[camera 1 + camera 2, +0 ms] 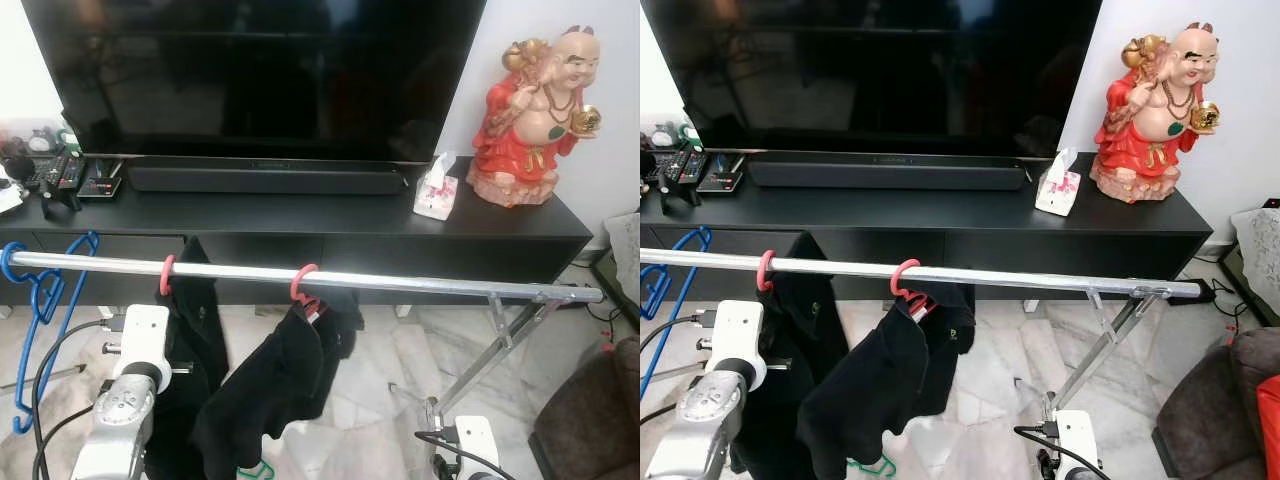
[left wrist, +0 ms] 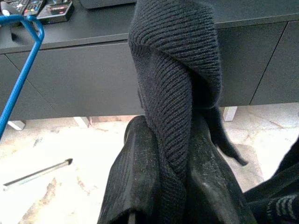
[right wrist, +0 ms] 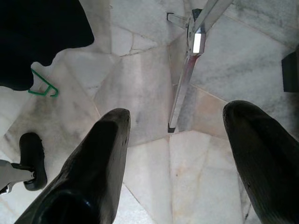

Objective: Hang hanger

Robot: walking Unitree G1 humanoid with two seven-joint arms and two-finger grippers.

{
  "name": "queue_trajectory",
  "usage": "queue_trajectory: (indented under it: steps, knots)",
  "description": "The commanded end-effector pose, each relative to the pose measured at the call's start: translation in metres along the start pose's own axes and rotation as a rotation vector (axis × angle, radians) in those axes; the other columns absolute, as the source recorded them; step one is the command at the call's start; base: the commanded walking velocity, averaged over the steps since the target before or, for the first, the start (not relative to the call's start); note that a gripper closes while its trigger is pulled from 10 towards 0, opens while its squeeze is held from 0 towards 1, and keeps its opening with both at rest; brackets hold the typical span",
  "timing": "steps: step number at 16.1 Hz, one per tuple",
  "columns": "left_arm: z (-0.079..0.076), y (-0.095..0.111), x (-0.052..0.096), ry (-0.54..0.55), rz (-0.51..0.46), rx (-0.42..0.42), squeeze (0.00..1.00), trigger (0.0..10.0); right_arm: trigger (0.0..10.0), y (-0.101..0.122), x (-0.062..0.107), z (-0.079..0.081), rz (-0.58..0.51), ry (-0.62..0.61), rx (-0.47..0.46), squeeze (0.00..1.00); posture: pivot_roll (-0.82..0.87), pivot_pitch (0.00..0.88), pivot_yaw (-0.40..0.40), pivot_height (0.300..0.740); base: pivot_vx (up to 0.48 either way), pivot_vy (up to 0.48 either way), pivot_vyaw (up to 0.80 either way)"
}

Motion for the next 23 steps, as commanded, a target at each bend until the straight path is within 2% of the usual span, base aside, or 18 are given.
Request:
queue_trajectory:
  steps: [1, 3, 4, 5, 9, 14, 15, 17, 18, 23]
  knots:
    - [0.002, -0.021, 0.006, 0.023, 0.080, 0.007, 0.00, 10.0, 10.0, 0.002, 0.000, -0.005, -0.002, -0.011, 0.007, 0.00, 0.09, 0.000, -0.123, 0.740, 0.000, 0.000, 0.00]
    - [0.002, -0.022, 0.006, 0.031, 0.080, 0.009, 0.00, 10.0, 10.0, 0.003, 0.000, -0.005, -0.002, -0.010, 0.010, 0.00, 0.08, 0.000, -0.125, 0.740, 0.000, 0.000, 0.00]
    - [0.001, -0.021, 0.005, 0.032, 0.075, 0.002, 0.11, 10.0, 10.0, 0.003, 0.000, -0.006, -0.004, -0.011, 0.010, 0.00, 0.08, 0.000, -0.125, 0.740, 0.000, 0.000, 0.00]
    - [0.001, -0.020, 0.005, 0.034, 0.068, 0.001, 1.00, 10.0, 10.0, 0.003, 0.000, -0.006, -0.004, -0.012, 0.009, 0.00, 0.08, 0.000, -0.125, 0.740, 0.000, 0.000, 0.00]
    - [0.002, -0.009, 0.002, 0.032, 0.014, -0.003, 1.00, 10.0, 10.0, 0.003, 0.000, -0.005, -0.005, -0.012, 0.008, 0.00, 0.08, 0.000, -0.125, 0.740, 0.000, 0.000, 0.00]
    - [0.002, -0.005, 0.008, 0.026, -0.031, -0.017, 1.00, 10.0, 10.0, 0.003, 0.000, -0.006, -0.005, -0.011, 0.009, 0.00, 0.08, 0.000, -0.126, 0.740, 0.000, 0.000, 0.00]
    - [0.005, 0.004, 0.013, 0.050, -0.094, -0.011, 1.00, 10.0, 10.0, 0.004, 0.000, -0.006, -0.006, -0.012, 0.008, 0.00, 0.08, 0.000, -0.127, 0.740, 0.000, 0.000, 0.00]
    - [0.006, 0.011, 0.016, 0.060, -0.140, 0.004, 1.00, 10.0, 10.0, 0.004, 0.000, -0.006, -0.006, -0.013, 0.009, 0.00, 0.09, 0.000, -0.127, 0.740, 0.000, 0.000, 0.00]
    - [0.004, 0.018, 0.023, 0.049, -0.183, 0.005, 1.00, 10.0, 10.0, 0.003, 0.001, -0.007, -0.005, -0.013, 0.010, 0.00, 0.09, 0.000, -0.128, 0.740, 0.000, 0.000, 0.00]
    - [-0.006, 0.016, 0.049, -0.013, -0.213, -0.002, 1.00, 10.0, 10.0, 0.003, 0.001, -0.007, -0.002, -0.013, 0.012, 0.00, 0.09, 0.000, -0.127, 0.740, 0.000, 0.000, 0.00]
Point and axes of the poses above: a point about 5 cm out from each wrist's last joint towards the gripper, its own x axis pointing back from the gripper into the wrist, its own y axis along the axis of the wrist's last joint, z = x × y, the point moved 3 cm from there along -x, pointing out of the wrist towards the gripper, and after that the axes turned 5 degrees about -x, right-handed, at the moved point
